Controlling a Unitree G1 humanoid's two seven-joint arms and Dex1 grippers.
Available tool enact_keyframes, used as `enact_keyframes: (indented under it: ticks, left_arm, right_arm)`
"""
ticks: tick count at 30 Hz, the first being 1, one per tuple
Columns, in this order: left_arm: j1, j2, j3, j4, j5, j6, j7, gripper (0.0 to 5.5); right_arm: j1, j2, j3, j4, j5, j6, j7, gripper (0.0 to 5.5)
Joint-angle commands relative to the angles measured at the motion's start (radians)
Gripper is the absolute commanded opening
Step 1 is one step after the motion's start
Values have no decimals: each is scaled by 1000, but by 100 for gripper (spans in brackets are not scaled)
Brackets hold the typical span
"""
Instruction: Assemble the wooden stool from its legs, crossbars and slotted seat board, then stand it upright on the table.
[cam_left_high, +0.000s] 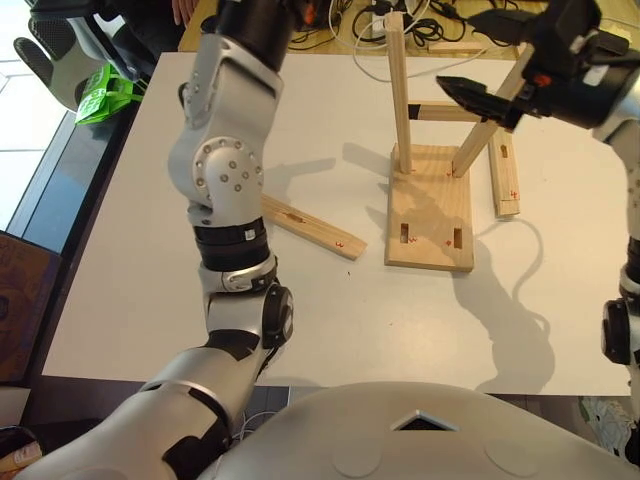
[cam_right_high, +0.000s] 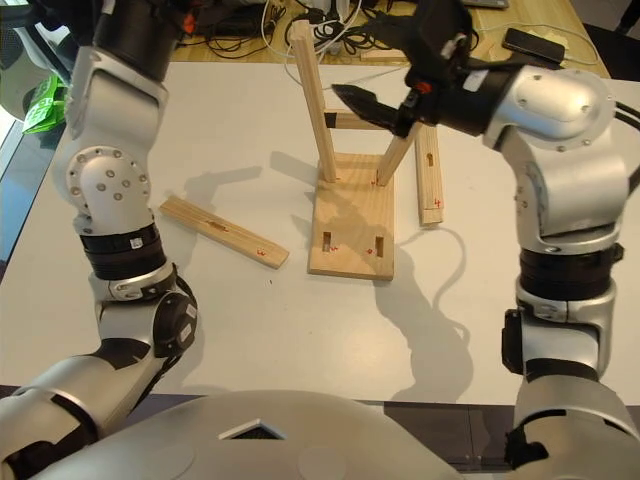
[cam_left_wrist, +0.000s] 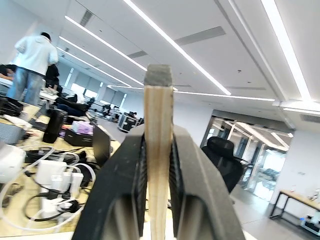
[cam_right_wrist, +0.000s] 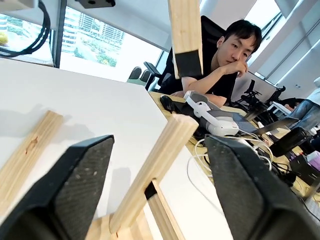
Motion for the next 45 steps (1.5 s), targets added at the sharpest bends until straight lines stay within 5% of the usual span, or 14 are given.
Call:
enact_keyframes:
  ticks: [1, 11, 15, 20, 29, 38, 45]
  left_arm:
    - [55, 120, -3, -35, 37, 112, 0, 40]
    - [186, 122, 49, -269, -148, 477, 154, 40]
    - [231, 314, -1, -324, -40, 567, 147, 40]
    - [296, 480, 37, -403, -44, 746, 109, 40]
    - [378, 339, 168, -469, 47, 1104, 243, 40]
    - [473, 200, 69, -373, 227, 992, 297, 40]
    - [407, 51, 147, -189, 332, 740, 375, 40]
  right_arm:
    - [218, -210, -58, -33, 14, 55, 138, 251]
    - [517, -337, 29, -100, -124, 13, 144, 85]
    - [588, -360, 31, -184, -122, 57, 142, 15]
    - [665, -310, 6, -284, -97, 120, 68, 0]
    - [648, -207, 76, -291, -128, 106, -63, 0]
    - [565, -174, 78, -279, -125, 90, -94, 0]
    - [537, -163, 100, -288, -116, 90, -91, 0]
